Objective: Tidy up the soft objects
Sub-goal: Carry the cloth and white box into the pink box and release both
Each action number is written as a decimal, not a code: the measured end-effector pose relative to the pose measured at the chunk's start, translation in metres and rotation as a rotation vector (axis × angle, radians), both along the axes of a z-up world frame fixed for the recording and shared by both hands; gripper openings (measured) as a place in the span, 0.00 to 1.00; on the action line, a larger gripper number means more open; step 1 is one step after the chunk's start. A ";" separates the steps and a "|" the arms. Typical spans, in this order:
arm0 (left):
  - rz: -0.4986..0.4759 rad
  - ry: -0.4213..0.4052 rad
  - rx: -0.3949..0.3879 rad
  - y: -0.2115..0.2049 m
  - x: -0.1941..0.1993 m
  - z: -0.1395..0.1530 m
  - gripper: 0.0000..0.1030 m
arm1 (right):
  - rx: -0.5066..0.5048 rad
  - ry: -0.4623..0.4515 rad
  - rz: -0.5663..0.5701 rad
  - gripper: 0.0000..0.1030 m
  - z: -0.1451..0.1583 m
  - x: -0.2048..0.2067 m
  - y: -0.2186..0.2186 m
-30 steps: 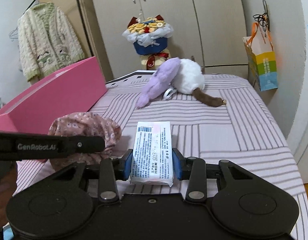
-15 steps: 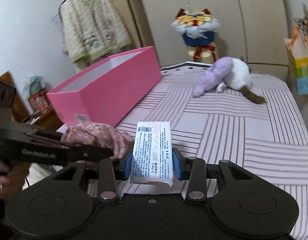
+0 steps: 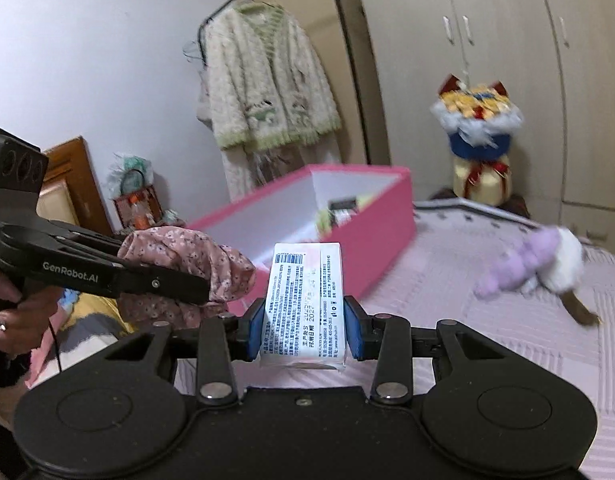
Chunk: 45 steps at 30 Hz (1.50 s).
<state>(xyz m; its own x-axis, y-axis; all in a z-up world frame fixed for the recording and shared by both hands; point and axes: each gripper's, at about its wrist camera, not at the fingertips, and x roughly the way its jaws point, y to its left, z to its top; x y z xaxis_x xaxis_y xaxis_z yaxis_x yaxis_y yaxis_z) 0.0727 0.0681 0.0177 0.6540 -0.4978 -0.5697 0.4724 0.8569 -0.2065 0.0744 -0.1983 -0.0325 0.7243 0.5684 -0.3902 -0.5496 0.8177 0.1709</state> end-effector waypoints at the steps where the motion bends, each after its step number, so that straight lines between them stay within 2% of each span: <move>1: 0.004 -0.006 -0.004 0.004 0.002 0.003 0.14 | 0.006 -0.004 0.006 0.44 0.004 0.003 0.004; 8: 0.046 -0.052 -0.007 0.025 0.027 0.022 0.14 | -0.007 -0.043 -0.016 0.44 0.021 0.035 0.032; 11: 0.068 -0.068 0.007 0.032 0.047 0.030 0.14 | -0.054 -0.064 -0.050 0.44 0.028 0.054 0.044; 15: 0.114 -0.073 0.065 0.037 0.085 0.033 0.14 | -0.133 -0.072 -0.067 0.44 0.035 0.081 0.059; 23: 0.145 0.034 0.151 0.032 0.172 0.015 0.14 | -0.331 -0.034 -0.037 0.43 0.026 0.142 0.097; 27: 0.115 0.149 0.162 0.028 0.206 -0.001 0.14 | -0.460 -0.012 -0.010 0.43 0.017 0.169 0.113; 31: 0.092 0.228 0.174 0.023 0.224 -0.014 0.15 | -0.546 0.004 0.025 0.43 0.010 0.181 0.124; 35: 0.099 0.242 0.196 0.019 0.231 -0.022 0.17 | -0.594 0.013 0.073 0.43 0.005 0.184 0.134; 39: 0.120 0.250 0.196 0.022 0.237 -0.029 0.18 | -0.631 0.007 0.054 0.43 -0.004 0.187 0.137; 41: 0.124 0.251 0.193 0.022 0.237 -0.030 0.24 | -0.619 -0.001 0.050 0.43 -0.006 0.188 0.136; 42: 0.131 0.249 0.189 0.023 0.236 -0.029 0.31 | -0.602 -0.003 0.047 0.43 -0.004 0.187 0.134; 43: 0.134 0.237 0.187 0.023 0.234 -0.027 0.38 | -0.572 -0.003 0.045 0.45 -0.001 0.187 0.130; 45: 0.137 0.188 0.202 0.022 0.224 -0.019 0.45 | -0.495 -0.010 0.053 0.45 0.008 0.180 0.120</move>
<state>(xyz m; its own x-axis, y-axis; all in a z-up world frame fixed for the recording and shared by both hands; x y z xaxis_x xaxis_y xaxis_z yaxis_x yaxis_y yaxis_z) 0.2969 0.0906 -0.0016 0.5814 -0.2761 -0.7653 0.3190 0.9427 -0.0978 0.2548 -0.0779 -0.0248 0.7042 0.3530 -0.6160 -0.5924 0.7703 -0.2359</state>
